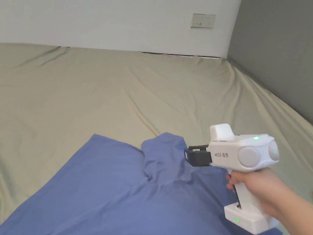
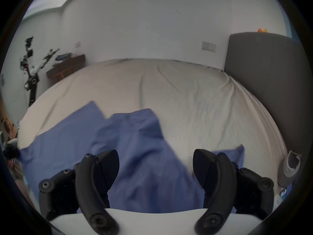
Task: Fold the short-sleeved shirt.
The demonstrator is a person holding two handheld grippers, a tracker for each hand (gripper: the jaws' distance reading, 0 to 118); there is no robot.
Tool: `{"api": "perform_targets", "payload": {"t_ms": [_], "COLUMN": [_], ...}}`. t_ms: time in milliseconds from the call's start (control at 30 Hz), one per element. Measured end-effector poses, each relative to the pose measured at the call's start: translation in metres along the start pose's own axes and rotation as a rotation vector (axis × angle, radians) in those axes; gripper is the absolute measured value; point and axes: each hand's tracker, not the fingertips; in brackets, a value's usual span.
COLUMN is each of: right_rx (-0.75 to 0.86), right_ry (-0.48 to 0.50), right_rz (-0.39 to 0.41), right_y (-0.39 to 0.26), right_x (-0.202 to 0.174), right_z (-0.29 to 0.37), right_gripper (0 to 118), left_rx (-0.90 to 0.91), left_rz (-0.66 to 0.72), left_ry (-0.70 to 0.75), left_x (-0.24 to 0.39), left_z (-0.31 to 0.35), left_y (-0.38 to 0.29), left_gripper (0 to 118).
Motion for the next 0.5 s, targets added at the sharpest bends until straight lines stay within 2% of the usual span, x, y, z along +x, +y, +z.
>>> {"api": "perform_targets", "payload": {"t_ms": [67,133,167,200,233,267,300,333,433,500], "right_rx": [-0.067,-0.176,-0.22,-0.249,-0.072,-0.086,-0.1,-0.113,-0.01,0.047], "right_ry": [-0.029,-0.012,-0.015,0.001,-0.016,0.02,0.083,0.062,0.007,-0.011], "right_rz": [-0.063,-0.11,-0.117,-0.113,-0.061,-0.052,-0.097,-0.143,-0.088,-0.085], "right_y": [0.006,-0.001,-0.006,-0.018,-0.02,-0.02,-0.024,-0.026,-0.025,-0.015], "right_x": [0.008,0.014,0.013,0.013,0.014,0.016,0.021,0.021,0.002,-0.005], "right_z": [-0.04,-0.067,-0.073,-0.073,-0.06,-0.058,-0.057,-0.053,-0.015,0.018], "right_gripper": [87,66,65,47,13,2,2,2,2,2], "left_rx": [-0.015,-0.029,-0.034,-0.04,-0.043,-0.042,-0.037,-0.03,0.015,0.041], "left_rz": [0.001,-0.001,0.004,0.008,0.008,0.006,-0.002,-0.009,0.0,0.025], "left_ry": [0.005,0.009,0.01,0.008,0.006,0.005,0.003,0.002,0.006,-0.008], "left_x": [0.004,0.004,0.003,0.002,0.002,0.003,0.002,0.002,-0.001,-0.003], "left_z": [-0.005,-0.007,-0.011,-0.012,-0.012,-0.012,-0.013,-0.013,-0.007,0.003], "left_y": [0.005,0.006,0.008,0.009,0.009,0.009,0.012,0.014,0.023,0.033], "left_gripper": [1,1,1,1,1,1,1,1,1,1]}}
